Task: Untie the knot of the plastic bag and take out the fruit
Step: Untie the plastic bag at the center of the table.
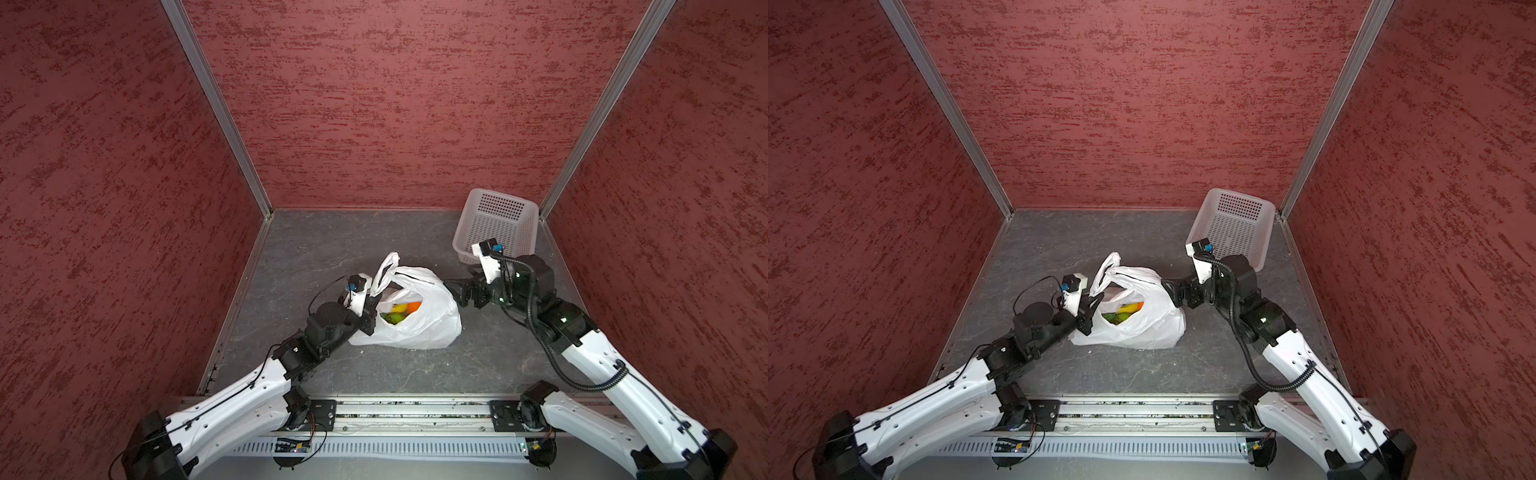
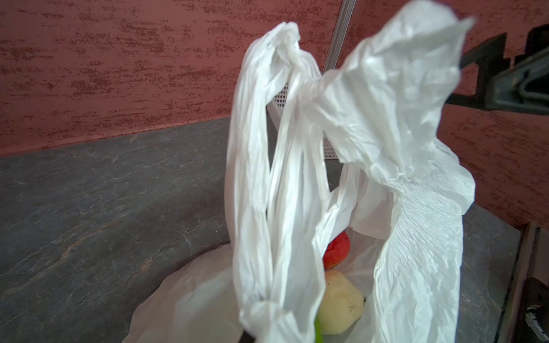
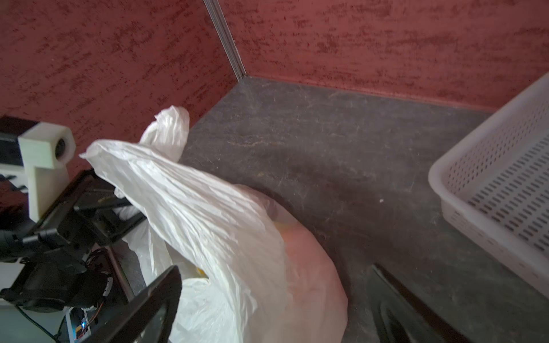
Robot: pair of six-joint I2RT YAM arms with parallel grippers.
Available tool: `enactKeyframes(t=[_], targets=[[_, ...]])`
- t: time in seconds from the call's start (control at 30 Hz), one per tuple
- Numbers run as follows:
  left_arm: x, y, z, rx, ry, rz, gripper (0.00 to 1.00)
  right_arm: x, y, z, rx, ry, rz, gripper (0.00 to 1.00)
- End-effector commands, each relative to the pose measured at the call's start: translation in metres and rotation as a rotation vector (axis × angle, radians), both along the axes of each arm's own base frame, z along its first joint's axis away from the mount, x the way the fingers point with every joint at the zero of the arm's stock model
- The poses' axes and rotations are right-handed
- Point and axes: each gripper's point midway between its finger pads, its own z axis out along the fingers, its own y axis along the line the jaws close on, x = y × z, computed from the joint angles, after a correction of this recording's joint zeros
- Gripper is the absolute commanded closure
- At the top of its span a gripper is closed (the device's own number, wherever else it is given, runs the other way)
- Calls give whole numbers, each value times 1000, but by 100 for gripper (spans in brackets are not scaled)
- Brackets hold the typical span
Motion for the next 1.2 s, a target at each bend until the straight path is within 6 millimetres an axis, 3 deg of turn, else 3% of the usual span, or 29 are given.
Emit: enactKeyframes(t=[0.0,0.1,0.27,0.37,0.5,0.7,0.8,0.9,0.97,1.1,1.17], targets=[[-11,4,16,-50,-86,-12,100,4,10,13,-41,-18,56,1],[-21,9,15,-69,-101,-22,100,25,22,16,-91,-10,79,1],[-28,16,12,-91,-121,-6,100,44,54,-5,-135,72,206,1],[-29,20,12,-98,-129,8,100,31,70,-21,-162,124,305,1],[-28,24,9,-113,-130,31,100,-5,82,-38,-182,179,418,1],[-25,32,14,-132,-149,78,100,-51,80,-91,-253,301,407,1],[-26,34,18,-142,-160,81,100,-54,74,-121,-327,317,314,1],[-27,33,20,-144,-159,72,100,-37,60,-140,-404,311,166,1],[-29,31,19,-140,-155,55,100,-33,65,-131,-379,274,163,1],[-35,24,15,-120,-138,0,100,-29,89,-84,-250,146,232,1],[-37,22,14,-114,-131,-18,100,-28,98,-76,-256,123,271,1]])
